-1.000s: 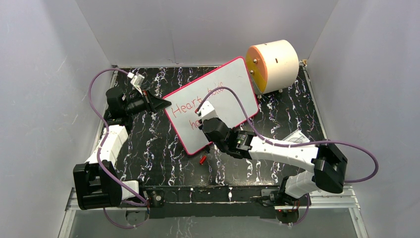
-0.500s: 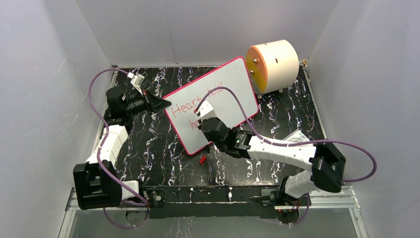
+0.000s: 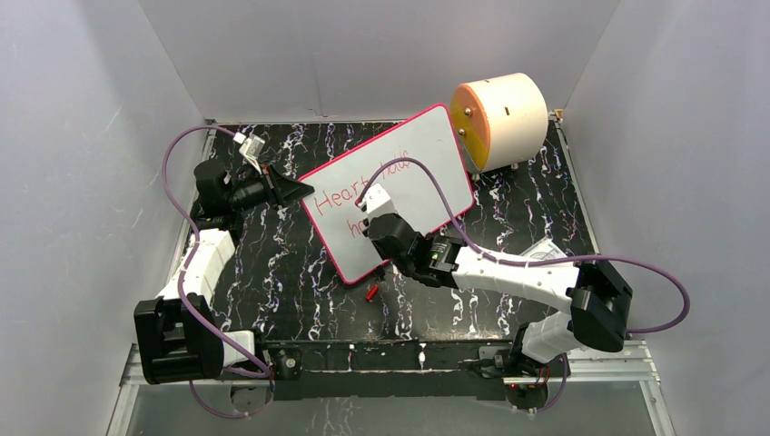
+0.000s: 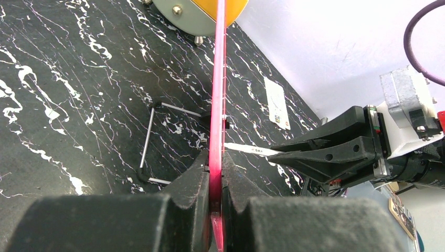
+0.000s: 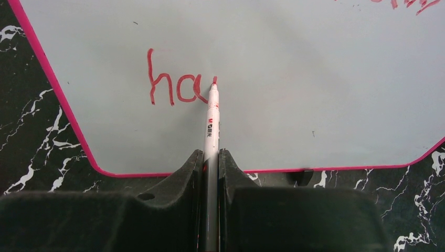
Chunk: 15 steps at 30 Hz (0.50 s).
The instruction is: Write a sentence on the whiteboard
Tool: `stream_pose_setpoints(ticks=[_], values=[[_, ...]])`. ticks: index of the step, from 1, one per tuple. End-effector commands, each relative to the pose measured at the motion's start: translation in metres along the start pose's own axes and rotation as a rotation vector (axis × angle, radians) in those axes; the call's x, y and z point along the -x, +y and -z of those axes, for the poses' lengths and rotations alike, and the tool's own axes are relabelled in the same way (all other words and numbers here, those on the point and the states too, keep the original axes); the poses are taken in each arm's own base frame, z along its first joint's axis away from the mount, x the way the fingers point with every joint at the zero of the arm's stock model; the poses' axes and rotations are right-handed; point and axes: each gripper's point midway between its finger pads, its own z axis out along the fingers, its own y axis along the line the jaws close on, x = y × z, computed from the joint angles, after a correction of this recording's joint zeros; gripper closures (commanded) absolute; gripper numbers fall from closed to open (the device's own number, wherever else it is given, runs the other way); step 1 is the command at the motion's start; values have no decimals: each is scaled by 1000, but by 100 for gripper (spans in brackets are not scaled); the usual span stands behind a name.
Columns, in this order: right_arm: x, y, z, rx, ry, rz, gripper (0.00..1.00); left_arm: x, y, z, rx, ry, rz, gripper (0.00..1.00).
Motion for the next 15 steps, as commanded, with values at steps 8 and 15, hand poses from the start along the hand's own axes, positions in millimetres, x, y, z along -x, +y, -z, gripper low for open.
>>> stream_pose_setpoints(ticks=[8, 15], values=[[-11, 6, 0, 29, 84, -24, 100, -4, -7, 1, -14, 18, -24, 100], [-22, 8, 0, 39, 129, -21, 100, -4, -7, 2, -15, 18, -22, 100]])
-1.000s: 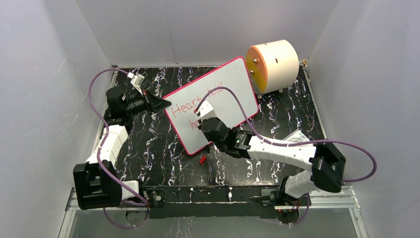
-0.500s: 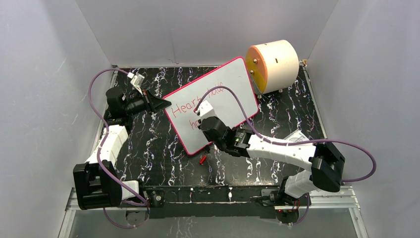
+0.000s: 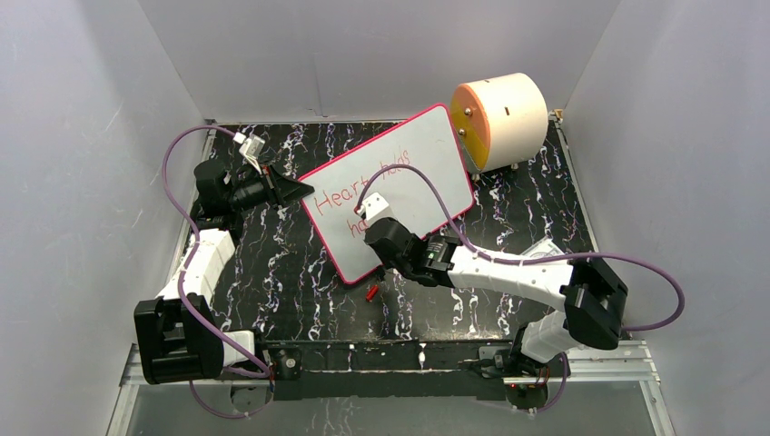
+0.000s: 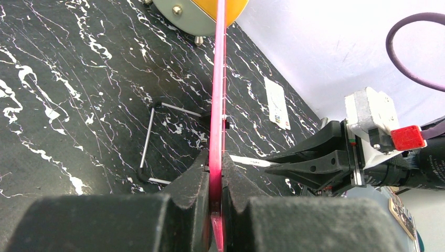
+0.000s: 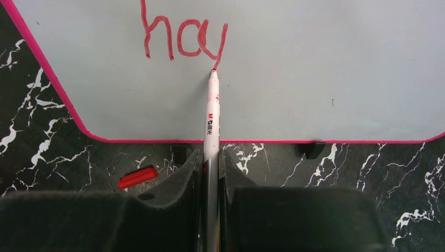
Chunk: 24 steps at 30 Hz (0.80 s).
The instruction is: Write a sentence on the whiteboard
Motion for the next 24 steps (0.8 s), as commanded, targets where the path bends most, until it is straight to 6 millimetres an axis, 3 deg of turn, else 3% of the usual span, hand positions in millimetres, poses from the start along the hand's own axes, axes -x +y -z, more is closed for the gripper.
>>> stream_pose_setpoints(ticks=[1, 10, 24], values=[[12, 4, 0, 16, -7, -42, 100, -4, -7, 1, -15, 18, -23, 100], [22, 3, 7, 27, -25, -49, 100, -4, -7, 1, -15, 19, -22, 100], [60, -14, 21, -17, -198, -81, 100, -4, -7, 1, -16, 20, -21, 100]])
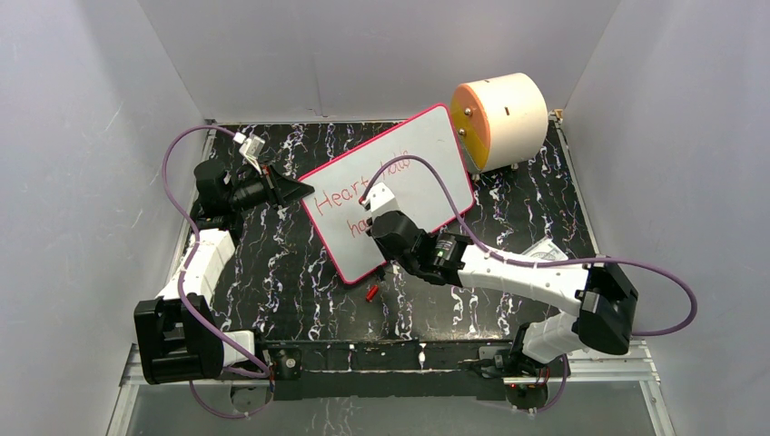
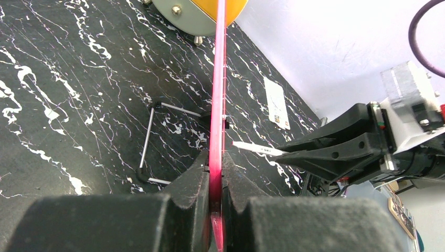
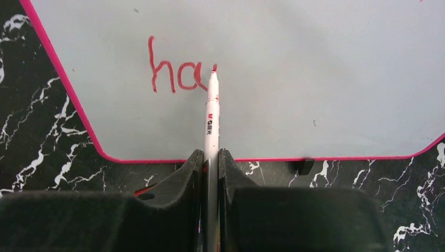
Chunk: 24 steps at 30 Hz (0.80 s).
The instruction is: Write a sentence on the whiteboard
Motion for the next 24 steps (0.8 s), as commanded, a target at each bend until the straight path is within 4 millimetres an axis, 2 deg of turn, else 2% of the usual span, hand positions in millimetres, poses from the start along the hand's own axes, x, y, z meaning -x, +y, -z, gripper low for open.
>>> stream_pose_setpoints(ticks=[1, 15, 24], values=[[38, -7, 7, -26, -129, -43, 100, -4, -7, 1, -14, 18, -22, 100], [29, -3, -10, -24, -89, -22, 100, -4, -7, 2, -15, 19, -23, 100], [34, -2, -14, -14, -98, -26, 100, -4, -7, 2, -15, 19, -24, 100]])
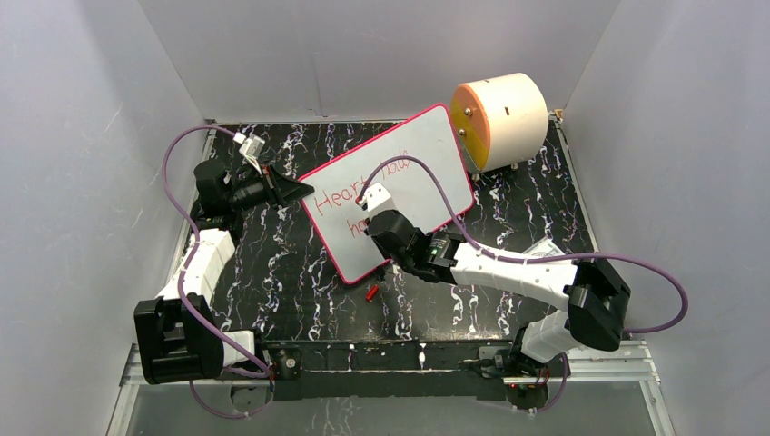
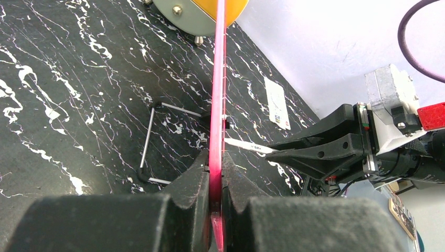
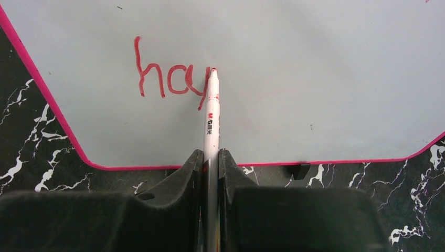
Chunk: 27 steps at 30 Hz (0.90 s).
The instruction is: Write a sentence on the whiteboard
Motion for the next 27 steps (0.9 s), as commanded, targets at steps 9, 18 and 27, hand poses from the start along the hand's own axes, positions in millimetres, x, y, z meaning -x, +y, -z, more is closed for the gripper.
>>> stream_pose_setpoints(ticks=[9, 18, 27], values=[[33, -4, -3, -10, -87, -55, 100, -4, -7, 2, -15, 20, -23, 100], [25, -8, -2, -24, -55, -63, 100, -4, -7, 1, -15, 20, -23, 100], [12, -6, -1, -10, -4, -64, 100, -4, -7, 1, -15, 20, -22, 100]])
